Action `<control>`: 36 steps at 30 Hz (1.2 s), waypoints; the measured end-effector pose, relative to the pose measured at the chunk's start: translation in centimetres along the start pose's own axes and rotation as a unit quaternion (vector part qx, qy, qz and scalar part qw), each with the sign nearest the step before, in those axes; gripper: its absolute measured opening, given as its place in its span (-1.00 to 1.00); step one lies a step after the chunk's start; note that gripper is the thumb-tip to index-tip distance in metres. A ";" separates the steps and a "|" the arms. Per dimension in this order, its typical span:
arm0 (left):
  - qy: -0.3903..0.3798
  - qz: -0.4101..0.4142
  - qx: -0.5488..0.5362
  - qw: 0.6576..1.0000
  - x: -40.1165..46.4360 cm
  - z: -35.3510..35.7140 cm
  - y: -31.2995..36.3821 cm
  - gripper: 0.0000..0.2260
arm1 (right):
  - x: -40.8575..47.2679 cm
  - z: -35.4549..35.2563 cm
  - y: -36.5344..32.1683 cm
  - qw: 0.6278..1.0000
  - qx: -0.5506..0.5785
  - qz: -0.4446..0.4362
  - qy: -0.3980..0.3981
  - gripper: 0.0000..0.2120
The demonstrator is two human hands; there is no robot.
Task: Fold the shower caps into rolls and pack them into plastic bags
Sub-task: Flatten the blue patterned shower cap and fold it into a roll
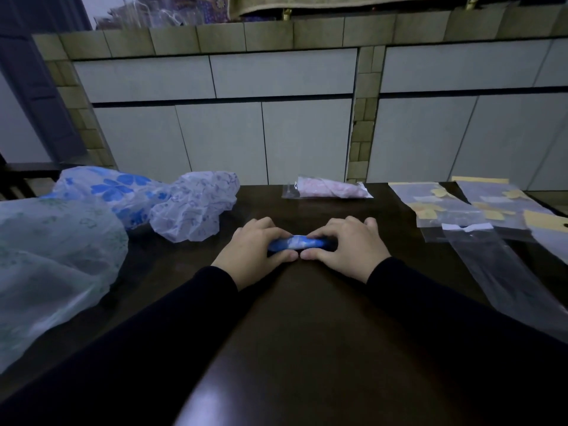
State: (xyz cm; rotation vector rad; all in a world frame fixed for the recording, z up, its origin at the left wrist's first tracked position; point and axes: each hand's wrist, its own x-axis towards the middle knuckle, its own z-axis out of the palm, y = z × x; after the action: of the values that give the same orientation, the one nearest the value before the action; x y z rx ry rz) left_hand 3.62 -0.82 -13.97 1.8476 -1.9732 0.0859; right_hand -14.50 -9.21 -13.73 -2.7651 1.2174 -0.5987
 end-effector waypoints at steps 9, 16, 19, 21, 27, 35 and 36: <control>-0.028 0.021 -0.007 0.999 -0.4 -0.2 0.9 -0.74 | -0.2 -0.5 0.1 0.999 0.024 -0.038 -0.022 -0.74; -0.021 0.017 -0.026 0.999 -0.7 -0.5 0.6 -0.76 | -1.2 -1.1 0.0 0.996 0.007 -0.085 -0.023 -0.73; -0.013 0.024 -0.009 1.000 -0.8 -0.5 1.2 -0.77 | -1.2 -1.6 0.2 0.997 0.001 -0.072 -0.035 -0.71; 0.009 0.037 0.010 0.999 -1.1 -0.2 1.6 -0.78 | -1.5 -1.7 0.1 0.997 0.013 -0.054 -0.044 -0.73; 0.099 0.063 0.025 0.993 -0.4 1.1 3.5 -0.77 | -4.1 -4.5 2.6 0.994 0.062 0.093 -0.019 -0.55; 0.127 0.096 0.013 0.987 2.6 3.2 8.5 -0.77 | -9.7 -6.9 7.5 0.933 -0.130 0.335 -0.017 -0.58; 0.126 0.104 0.014 0.986 2.9 3.5 9.0 -0.76 | -10.1 -6.9 7.8 0.929 -0.127 0.348 -0.011 -0.60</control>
State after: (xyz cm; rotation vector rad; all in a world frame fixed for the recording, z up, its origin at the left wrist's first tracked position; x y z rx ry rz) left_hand -6.07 -3.70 -13.91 1.5549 -1.9836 0.3937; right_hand -28.67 -6.58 -12.23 -2.2252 2.2289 -0.3467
